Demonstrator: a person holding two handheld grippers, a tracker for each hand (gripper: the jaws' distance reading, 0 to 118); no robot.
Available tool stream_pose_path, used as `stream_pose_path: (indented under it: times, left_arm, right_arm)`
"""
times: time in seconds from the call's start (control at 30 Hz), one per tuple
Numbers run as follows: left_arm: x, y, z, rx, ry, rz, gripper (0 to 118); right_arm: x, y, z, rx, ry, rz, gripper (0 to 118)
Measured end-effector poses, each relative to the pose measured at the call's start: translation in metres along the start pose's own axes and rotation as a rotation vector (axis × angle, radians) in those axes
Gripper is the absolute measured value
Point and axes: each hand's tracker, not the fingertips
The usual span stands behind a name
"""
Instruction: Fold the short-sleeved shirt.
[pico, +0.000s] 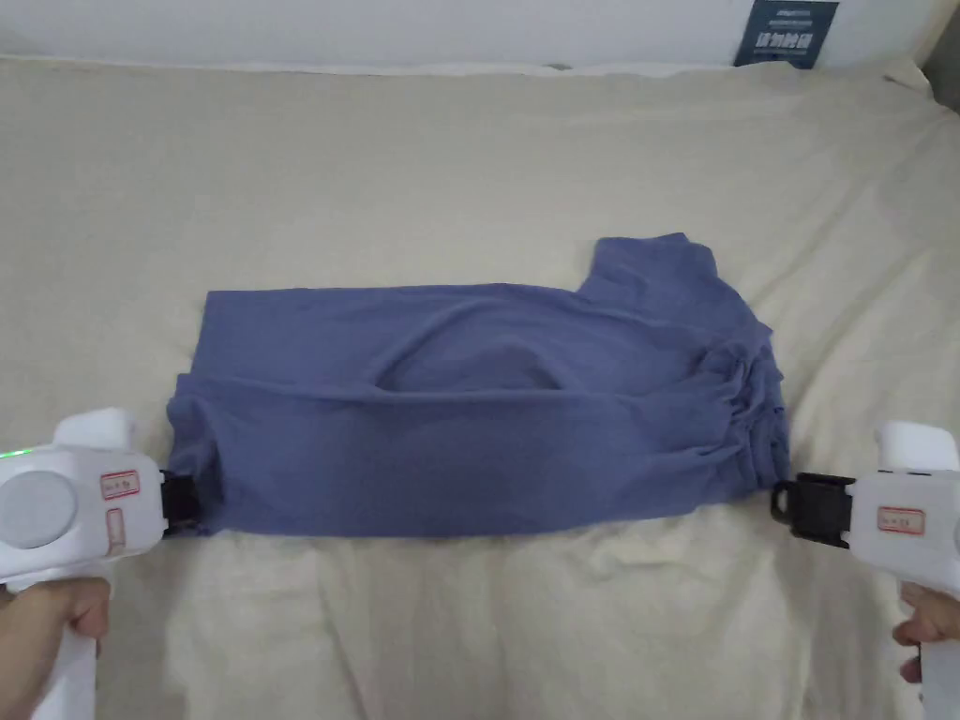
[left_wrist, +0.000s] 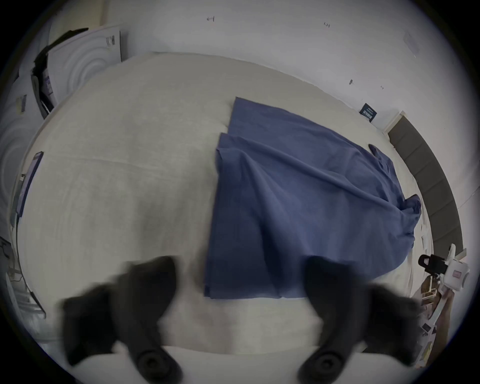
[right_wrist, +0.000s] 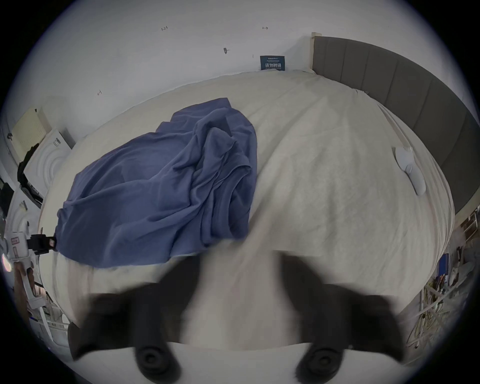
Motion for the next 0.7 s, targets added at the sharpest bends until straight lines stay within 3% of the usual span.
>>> stream_pose_path:
  times: [0.03, 0.17, 0.23, 0.3, 0.33, 0.37, 0.4, 0.43, 0.47, 0.57, 0.6, 0.7]
  left_arm:
    - [-0.002, -0.005, 0.003, -0.064, -0.018, -0.024, 0]
    - [-0.008, -0.004, 0.001, -0.074, -0.019, -0.004, 0]
    - [-0.009, -0.004, 0.000, -0.083, -0.031, 0.018, 0]
    - [-0.011, -0.005, -0.004, -0.100, -0.030, 0.020, 0]
    - [-0.010, -0.005, -0.005, -0.101, -0.028, 0.017, 0]
    - [-0.008, -0.004, -0.006, -0.101, -0.023, 0.014, 0]
    - [-0.006, -0.005, -0.007, -0.120, -0.026, 0.017, 0]
    - [-0.008, -0.005, -0.008, -0.120, -0.023, 0.018, 0]
    - [-0.009, -0.004, -0.008, -0.123, -0.024, 0.016, 0]
    - [-0.011, -0.002, -0.006, -0.111, -0.011, 0.009, 0]
    - [-0.012, -0.002, -0.004, -0.111, -0.010, 0.010, 0]
    - [-0.014, 0.001, 0.005, -0.096, -0.001, 0.012, 0]
  right_arm:
    - [0.000, 0.004, -0.009, -0.033, -0.001, 0.016, 118]
    - [-0.002, 0.009, -0.080, -0.039, 0.001, 0.051, 115]
    - [-0.008, 0.025, -0.042, -0.025, -0.015, 0.056, 112]
    - [-0.009, 0.031, -0.047, -0.035, -0.009, 0.052, 91]
    - [-0.011, 0.033, -0.056, -0.041, -0.011, 0.064, 72]
    - [-0.013, 0.033, -0.059, -0.056, -0.019, 0.106, 38]
    - [-0.014, 0.029, -0.057, -0.053, -0.027, 0.145, 14]
    - [-0.015, 0.026, -0.054, -0.036, -0.040, 0.153, 5]
    - [-0.008, 0.025, -0.061, -0.018, -0.083, 0.192, 5]
    - [0.021, 0.024, -0.052, -0.017, 0.006, 0.086, 5]
    - [0.009, 0.025, -0.029, 0.014, -0.046, 0.108, 5]
    - [0.004, 0.018, -0.005, 0.023, -0.005, 0.058, 5]
